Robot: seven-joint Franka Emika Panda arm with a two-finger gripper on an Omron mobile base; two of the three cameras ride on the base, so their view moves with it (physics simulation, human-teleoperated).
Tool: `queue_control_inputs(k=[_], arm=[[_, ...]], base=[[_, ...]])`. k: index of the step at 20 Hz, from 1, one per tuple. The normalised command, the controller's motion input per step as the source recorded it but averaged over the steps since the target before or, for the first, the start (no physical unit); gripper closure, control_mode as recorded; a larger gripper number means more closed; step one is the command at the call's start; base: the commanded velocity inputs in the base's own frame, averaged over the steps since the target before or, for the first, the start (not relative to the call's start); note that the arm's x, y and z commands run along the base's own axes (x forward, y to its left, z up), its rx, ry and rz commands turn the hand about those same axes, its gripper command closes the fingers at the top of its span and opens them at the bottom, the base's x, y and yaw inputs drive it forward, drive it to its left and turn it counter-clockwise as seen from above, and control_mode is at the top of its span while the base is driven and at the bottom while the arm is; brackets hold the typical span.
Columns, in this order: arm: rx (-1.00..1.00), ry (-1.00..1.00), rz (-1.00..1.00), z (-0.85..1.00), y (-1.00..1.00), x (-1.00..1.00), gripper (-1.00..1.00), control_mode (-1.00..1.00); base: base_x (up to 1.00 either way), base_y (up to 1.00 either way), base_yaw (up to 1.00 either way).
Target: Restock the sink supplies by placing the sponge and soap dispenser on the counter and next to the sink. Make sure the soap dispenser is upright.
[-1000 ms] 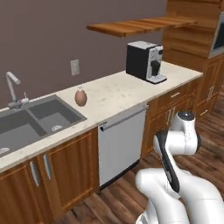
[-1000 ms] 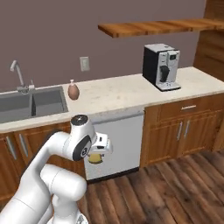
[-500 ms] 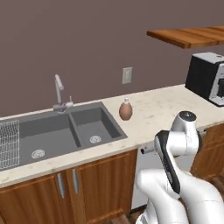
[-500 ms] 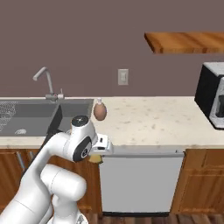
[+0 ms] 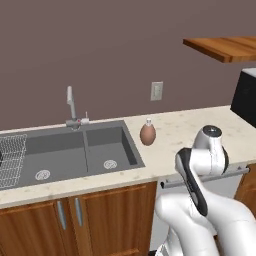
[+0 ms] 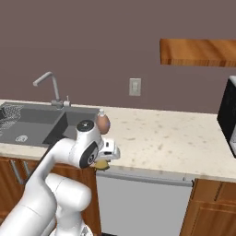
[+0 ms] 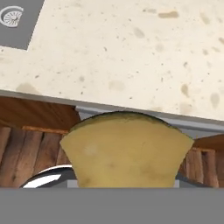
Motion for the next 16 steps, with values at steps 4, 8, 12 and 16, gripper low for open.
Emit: queue_control_inputs(k=[4,8,12,16], arm=[[0.0,0.08,0.09,-0.35,0.07,0.98,1.0,-1.0],[0.0,0.14,0.01,-0.36,0.48,1.0,1.0,-1.0],[-0.04,0.19,0.0,-0.53,0.75,0.69,1.0,-1.0],[-0.04,0.15,0.0,-0.34,0.69,0.63,1.0,-1.0]], base=[[0.0,0.0,0.0],[0.0,0.0,0.0],[0.0,0.0,0.0],[0.0,0.0,0.0]])
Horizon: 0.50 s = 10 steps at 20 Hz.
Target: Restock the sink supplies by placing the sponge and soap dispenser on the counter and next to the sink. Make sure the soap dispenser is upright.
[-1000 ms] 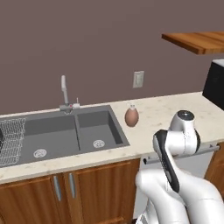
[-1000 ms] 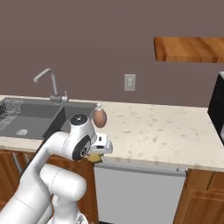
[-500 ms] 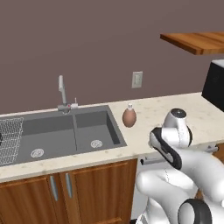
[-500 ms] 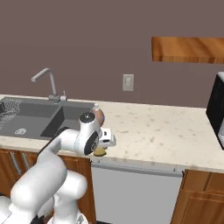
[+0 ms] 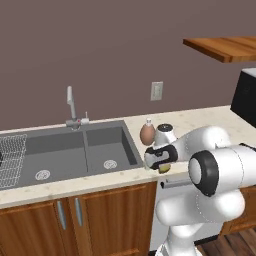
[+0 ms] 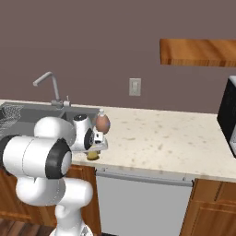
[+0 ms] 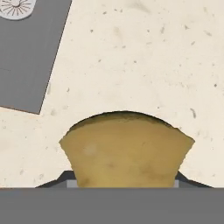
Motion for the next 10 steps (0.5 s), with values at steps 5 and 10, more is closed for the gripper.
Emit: queue_control_inputs(k=[5,10], arm=[[0.0,0.04,0.0,-0.17,0.15,0.42,1.0,-1.0],[0.0,0.0,0.0,-0.29,-0.05,0.19,1.0,-1.0]], base=[[0.0,0.0,0.0],[0.0,0.0,0.0]])
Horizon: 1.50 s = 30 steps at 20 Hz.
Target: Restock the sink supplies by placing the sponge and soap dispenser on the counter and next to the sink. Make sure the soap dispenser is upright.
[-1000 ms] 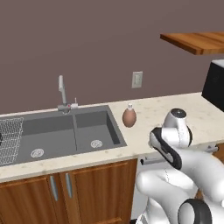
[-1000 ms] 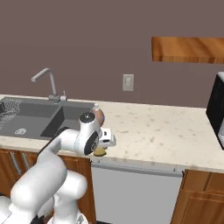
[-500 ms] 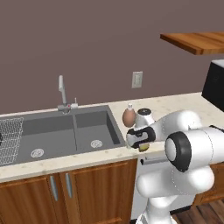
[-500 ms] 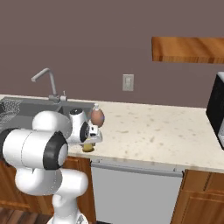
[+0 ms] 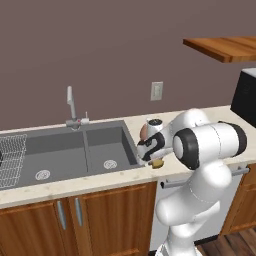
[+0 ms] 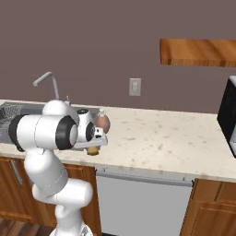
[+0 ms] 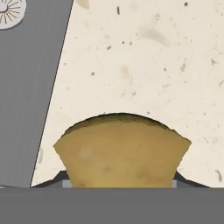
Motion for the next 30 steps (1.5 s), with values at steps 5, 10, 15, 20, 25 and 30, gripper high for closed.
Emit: queue_control_inputs(k=[5,10,15,20,25,30], arm=[[0.0,-0.02,0.0,-0.44,-0.12,0.09,1.0,-1.0],[0.0,0.0,0.0,-0.21,0.0,0.27,1.0,-1.0],[-0.01,0.0,0.0,-0.19,0.0,0.0,-1.0,-1.0],[0.0,-0.02,0.0,0.0,0.0,-0.16,-1.0,-1.0],[0.0,-0.07,-0.05,0.23,0.0,-0.29,-1.0,-1.0],[0.0,-0.1,-0.12,0.72,0.0,-0.35,-1.0,-1.0]], base=[[0.0,0.0,0.0],[0.0,0.0,0.0],[0.0,0.0,0.0],[0.0,0.0,0.0],[0.0,0.0,0.0],[0.0,0.0,0.0]])
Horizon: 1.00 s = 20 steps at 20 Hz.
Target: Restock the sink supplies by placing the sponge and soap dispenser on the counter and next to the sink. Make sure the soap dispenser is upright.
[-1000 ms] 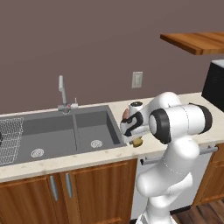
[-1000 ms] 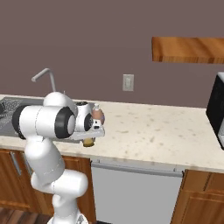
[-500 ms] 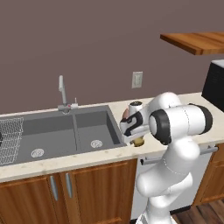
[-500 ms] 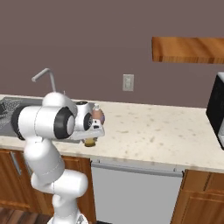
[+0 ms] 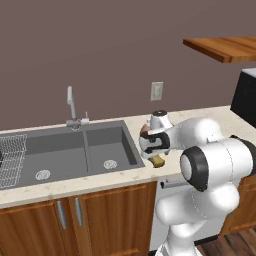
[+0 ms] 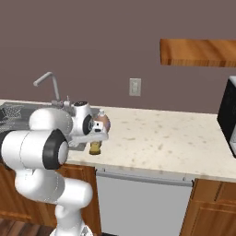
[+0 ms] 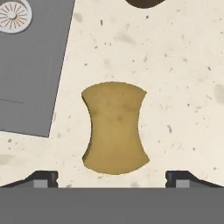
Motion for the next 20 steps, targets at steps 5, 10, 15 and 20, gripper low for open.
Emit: queue_control_inputs(k=[5,10,15,20], arm=[[0.0,-0.08,-0.19,0.76,0.01,-0.61,-1.0,-1.0],[0.0,-0.1,-0.2,0.7,0.0,-0.95,-1.0,-1.0],[0.0,-0.2,-0.11,0.73,-0.01,-0.85,-1.0,-1.0],[0.0,-0.19,-0.07,0.73,-0.04,-0.72,-1.0,-1.0]], base=[[0.0,0.0,0.0],[0.0,0.0,0.0],[0.0,0.0,0.0],[0.0,0.0,0.0]])
